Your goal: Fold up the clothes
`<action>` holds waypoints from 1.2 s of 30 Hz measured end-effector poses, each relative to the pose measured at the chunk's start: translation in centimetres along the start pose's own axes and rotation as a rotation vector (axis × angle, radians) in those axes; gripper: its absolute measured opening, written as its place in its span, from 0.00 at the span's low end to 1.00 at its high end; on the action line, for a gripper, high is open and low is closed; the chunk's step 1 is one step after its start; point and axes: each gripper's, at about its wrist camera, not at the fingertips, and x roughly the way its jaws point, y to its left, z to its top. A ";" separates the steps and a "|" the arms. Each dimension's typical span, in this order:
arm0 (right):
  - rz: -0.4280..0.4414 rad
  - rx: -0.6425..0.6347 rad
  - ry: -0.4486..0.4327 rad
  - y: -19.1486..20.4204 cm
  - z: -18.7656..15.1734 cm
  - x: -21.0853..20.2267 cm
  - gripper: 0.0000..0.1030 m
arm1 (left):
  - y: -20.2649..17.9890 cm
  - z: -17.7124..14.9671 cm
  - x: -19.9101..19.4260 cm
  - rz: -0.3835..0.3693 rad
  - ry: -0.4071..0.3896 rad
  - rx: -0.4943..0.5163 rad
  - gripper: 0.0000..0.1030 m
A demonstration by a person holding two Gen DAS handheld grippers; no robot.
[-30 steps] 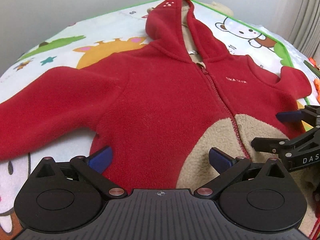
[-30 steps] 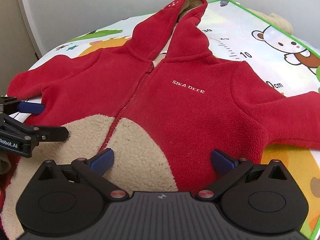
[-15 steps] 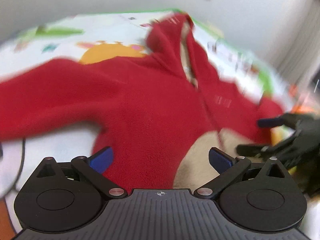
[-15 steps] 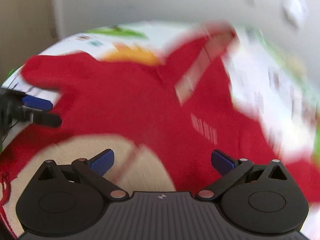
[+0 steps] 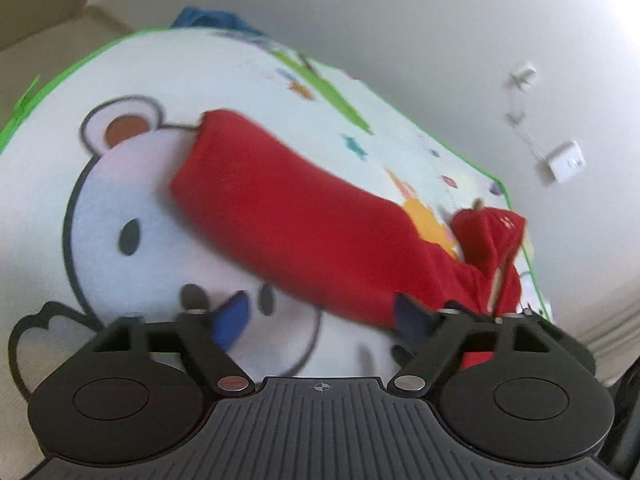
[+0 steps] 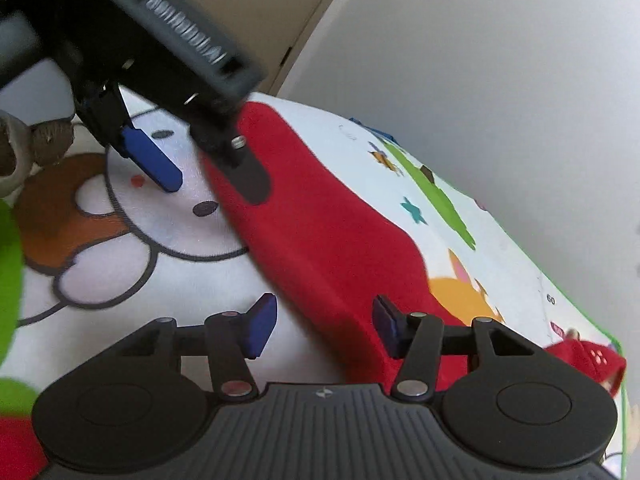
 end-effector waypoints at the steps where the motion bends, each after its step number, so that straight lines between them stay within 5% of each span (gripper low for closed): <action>1: -0.004 -0.005 0.005 0.1 0.1 0.6 0.47 | 0.1 0.3 0.3 -0.007 -0.007 -0.016 0.91; 3: -0.006 0.002 0.015 0.2 0.3 1.6 0.30 | -0.2 1.0 0.8 0.021 -0.027 -0.032 0.91; 8: -0.009 0.037 0.011 0.0 0.1 1.8 0.21 | -2.9 1.9 3.7 0.154 -0.104 0.063 0.89; 11: -0.023 0.067 -0.009 -0.5 -0.3 1.6 0.17 | -4.9 2.1 6.2 0.240 -0.130 0.232 0.51; 13: -0.035 0.099 -0.032 -1.1 -0.5 1.0 0.15 | -6.1 2.6 7.2 0.219 -0.117 0.308 0.25; 17: -0.080 0.202 -0.112 -3.5 -1.6 -2.1 0.12 | -11.4 4.1 5.4 0.112 -0.174 0.426 0.23; 20: -0.135 0.304 -0.151 -5.7 -3.2 -5.1 0.13 | -18.4 3.2 3.1 -0.064 -0.234 0.596 0.23; 22: -0.111 0.389 -0.146 -7.0 -5.2 -7.2 0.22 | -22.4 1.7 2.4 -0.219 -0.207 0.681 0.29; 23: -0.088 0.434 -0.142 -7.8 -6.4 -8.3 0.36 | -24.2 1.0 2.3 -0.296 -0.185 0.719 0.33; 25: -0.071 0.517 -0.127 -9.0 -9.2 -10.5 0.49 | -26.6 -1.0 1.9 -0.392 -0.154 0.791 0.70; 26: -0.073 0.556 -0.117 -9.6 -10.6 -11.4 0.50 | -27.0 -2.0 1.9 -0.403 -0.153 0.826 0.76; 29: -0.093 0.680 -0.095 -12.0 -13.9 -11.8 0.50 | -27.1 -5.0 2.4 -0.371 -0.144 0.954 0.87; 32: -0.114 0.804 -0.072 -14.5 -17.1 -12.1 0.48 | -25.6 -8.2 5.0 -0.238 -0.095 1.083 0.88; 34: -0.127 0.887 -0.057 -16.1 -19.3 -12.4 0.35 | -24.5 -10.0 7.2 -0.160 -0.030 1.130 0.88; 36: -0.141 0.969 -0.042 -17.7 -21.4 -12.7 0.34 | -23.5 -11.3 9.2 -0.095 0.019 1.166 0.88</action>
